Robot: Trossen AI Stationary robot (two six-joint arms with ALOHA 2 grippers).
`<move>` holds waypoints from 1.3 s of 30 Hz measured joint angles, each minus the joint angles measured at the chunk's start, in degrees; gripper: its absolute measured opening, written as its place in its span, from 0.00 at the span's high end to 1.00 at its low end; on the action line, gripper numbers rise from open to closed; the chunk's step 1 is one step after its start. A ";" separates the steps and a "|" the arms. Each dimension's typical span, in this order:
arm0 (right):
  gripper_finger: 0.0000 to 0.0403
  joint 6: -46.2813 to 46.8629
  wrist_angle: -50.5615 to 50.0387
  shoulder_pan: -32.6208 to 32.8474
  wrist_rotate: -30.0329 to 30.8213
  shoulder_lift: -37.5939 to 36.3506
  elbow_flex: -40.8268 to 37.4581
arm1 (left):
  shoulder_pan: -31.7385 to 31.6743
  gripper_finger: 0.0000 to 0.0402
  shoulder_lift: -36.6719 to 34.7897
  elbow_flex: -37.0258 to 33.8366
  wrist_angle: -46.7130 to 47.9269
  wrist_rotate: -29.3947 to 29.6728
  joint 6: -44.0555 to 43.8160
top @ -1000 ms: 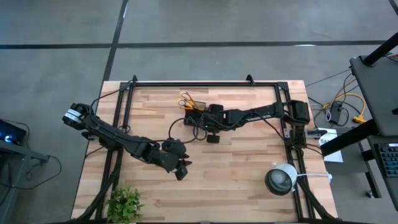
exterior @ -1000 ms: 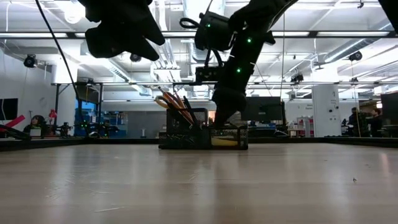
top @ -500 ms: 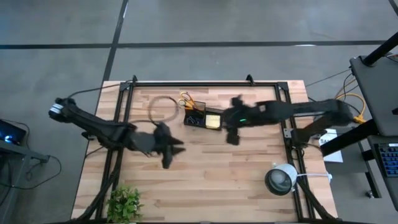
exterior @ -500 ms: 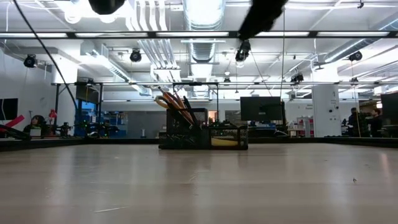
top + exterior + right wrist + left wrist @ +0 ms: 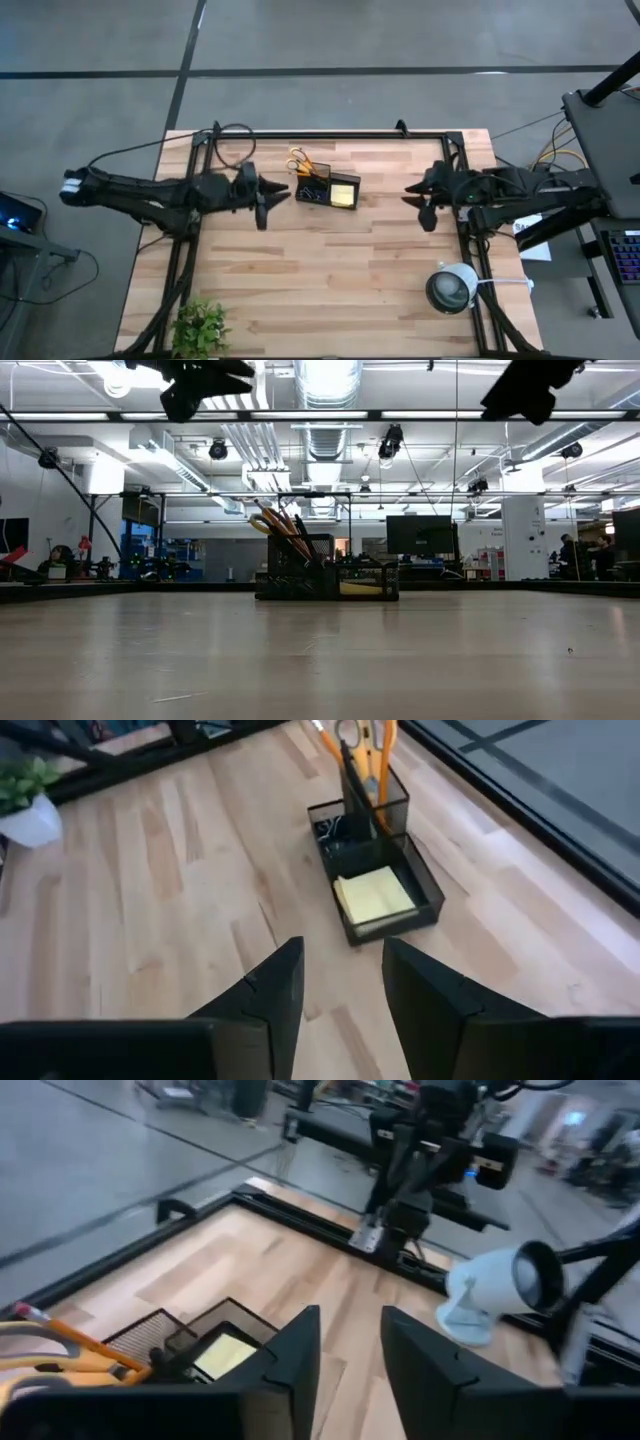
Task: Pick and place office supplies into organizer
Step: Return to Home Position
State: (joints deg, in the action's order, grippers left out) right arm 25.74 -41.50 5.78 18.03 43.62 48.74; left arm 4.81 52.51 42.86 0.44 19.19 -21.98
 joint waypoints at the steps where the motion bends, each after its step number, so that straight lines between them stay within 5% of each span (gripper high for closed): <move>1: 0.68 0.46 -0.07 0.00 0.03 -1.10 -0.60 | -2.11 0.79 -0.93 -0.63 -0.02 -3.21 -0.01; 8: 0.68 3.85 -1.69 -0.13 -0.02 -5.82 -1.29 | -8.31 0.88 -9.61 -2.61 6.51 -6.80 -0.64; 13: 0.69 9.75 -1.02 -0.13 0.39 -7.26 -1.29 | -8.07 0.89 -14.04 -2.65 8.36 -8.23 -11.98; 16: 0.69 11.70 -0.41 -0.48 1.25 -6.96 -1.29 | -8.07 0.89 -14.91 -2.79 7.77 -14.30 -14.44; 20: 0.69 16.71 1.30 -1.13 4.55 -6.91 -1.29 | -7.75 0.89 -15.51 -3.06 7.41 -25.80 -3.34; 26: 0.68 4.77 9.59 -0.82 -2.66 -9.41 -2.96 | -8.31 0.89 -23.03 -11.18 5.28 -22.84 -1.57; 32: 0.69 -0.49 16.99 -0.81 -3.06 -17.71 -10.59 | -8.25 0.89 -36.85 -24.42 -6.05 -24.67 -1.41; 39: 0.68 -3.80 24.91 -0.81 -3.09 -29.66 -20.78 | -8.27 0.89 -51.60 -33.03 -8.73 -24.64 0.81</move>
State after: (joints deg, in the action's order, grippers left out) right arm 21.94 -16.58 4.97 14.93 13.96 27.96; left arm -3.46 0.91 9.83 -8.29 -5.45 -21.17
